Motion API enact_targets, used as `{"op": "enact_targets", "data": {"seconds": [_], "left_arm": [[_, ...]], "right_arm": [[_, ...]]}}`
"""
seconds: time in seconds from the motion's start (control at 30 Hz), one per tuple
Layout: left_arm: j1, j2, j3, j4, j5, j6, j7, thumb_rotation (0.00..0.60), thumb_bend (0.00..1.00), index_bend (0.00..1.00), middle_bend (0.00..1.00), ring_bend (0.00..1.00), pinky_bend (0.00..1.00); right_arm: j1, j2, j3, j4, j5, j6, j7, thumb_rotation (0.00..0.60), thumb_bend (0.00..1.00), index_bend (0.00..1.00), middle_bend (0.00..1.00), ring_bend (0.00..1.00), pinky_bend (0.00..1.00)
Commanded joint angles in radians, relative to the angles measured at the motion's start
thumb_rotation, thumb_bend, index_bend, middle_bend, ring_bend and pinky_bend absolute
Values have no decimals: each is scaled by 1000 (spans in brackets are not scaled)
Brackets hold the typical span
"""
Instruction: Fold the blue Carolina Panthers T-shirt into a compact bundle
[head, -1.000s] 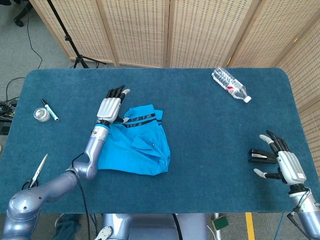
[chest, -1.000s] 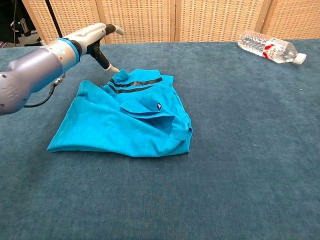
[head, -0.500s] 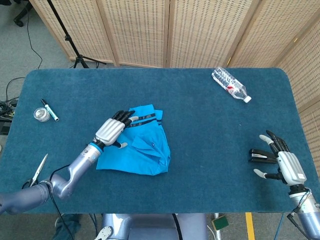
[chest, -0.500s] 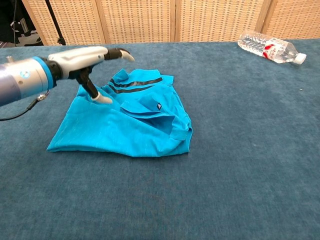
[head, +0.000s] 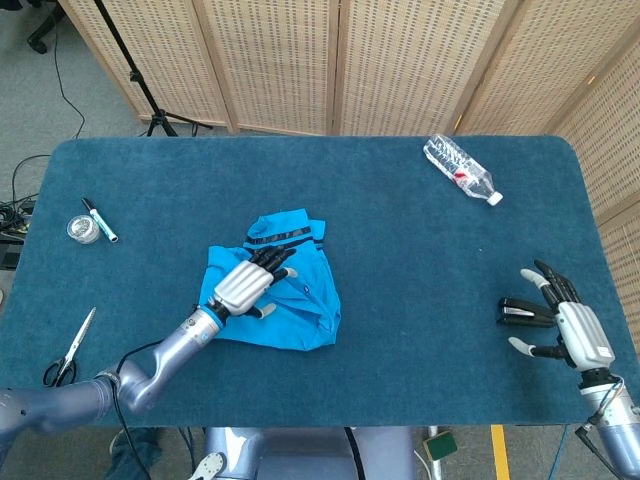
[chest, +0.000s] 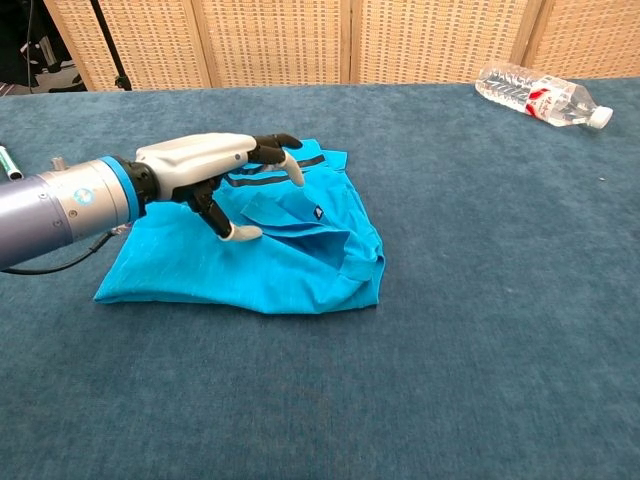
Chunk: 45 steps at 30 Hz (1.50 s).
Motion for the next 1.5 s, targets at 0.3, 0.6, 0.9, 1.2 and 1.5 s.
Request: {"op": "enact_targets", "data": {"seconds": [0.3, 0.6, 0.9, 1.2, 1.5], "left_arm": [[-2, -50, -1, 18, -5, 8, 20, 600, 357, 299, 0, 0, 0], [-3, -76, -6, 28, -18, 8, 48, 600, 358, 299, 0, 0, 0], [5, -119, -14, 77, -34, 23, 73, 600, 358, 309, 0, 0, 0], [-1, -159, -22, 119, -39, 19, 64, 600, 354, 309, 0, 0, 0], [2, -201, -30, 177, -47, 33, 75, 600, 356, 309, 0, 0, 0]], "right_arm": [[0, 2, -1, 1, -2, 0, 5, 600, 0, 120, 0, 0, 0], [0, 2, -1, 1, -2, 1, 6, 600, 0, 119, 0, 0, 0], [0, 4, -1, 1, -4, 2, 10, 600, 0, 119, 0, 0, 0], [1, 3, -2, 3, -4, -1, 11, 600, 0, 119, 0, 0, 0], [1, 3, -2, 5, -5, -1, 15, 600, 0, 119, 0, 0, 0]]}}
